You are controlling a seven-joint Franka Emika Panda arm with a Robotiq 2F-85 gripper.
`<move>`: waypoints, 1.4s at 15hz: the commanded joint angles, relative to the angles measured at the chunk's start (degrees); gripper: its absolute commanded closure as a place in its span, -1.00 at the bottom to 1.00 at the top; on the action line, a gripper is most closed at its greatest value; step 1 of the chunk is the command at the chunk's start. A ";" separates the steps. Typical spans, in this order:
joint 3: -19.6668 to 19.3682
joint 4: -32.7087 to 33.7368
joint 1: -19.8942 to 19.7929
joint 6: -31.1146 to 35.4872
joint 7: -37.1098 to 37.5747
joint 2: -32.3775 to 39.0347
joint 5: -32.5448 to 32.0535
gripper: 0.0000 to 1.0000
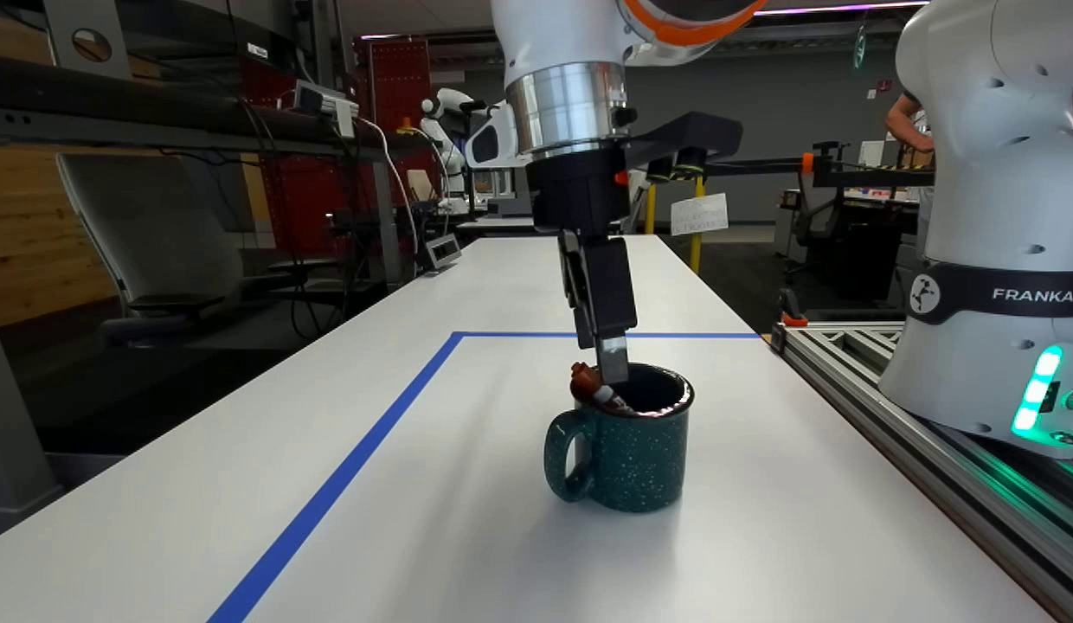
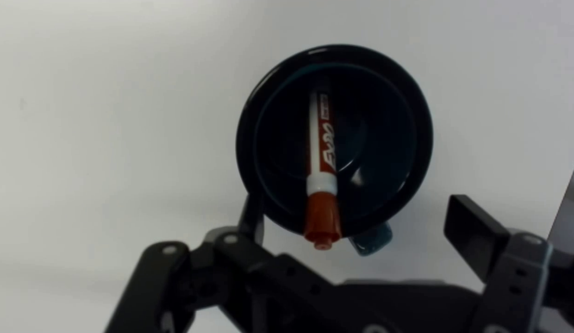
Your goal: Put the red marker on the table.
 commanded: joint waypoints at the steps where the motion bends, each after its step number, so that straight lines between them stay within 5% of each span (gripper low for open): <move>1: -0.32 -0.59 0.56 0.05 -1.30 -1.37 1.46 -1.00; 21: -0.15 -0.44 -0.38 3.62 -0.04 0.18 -4.40 -1.00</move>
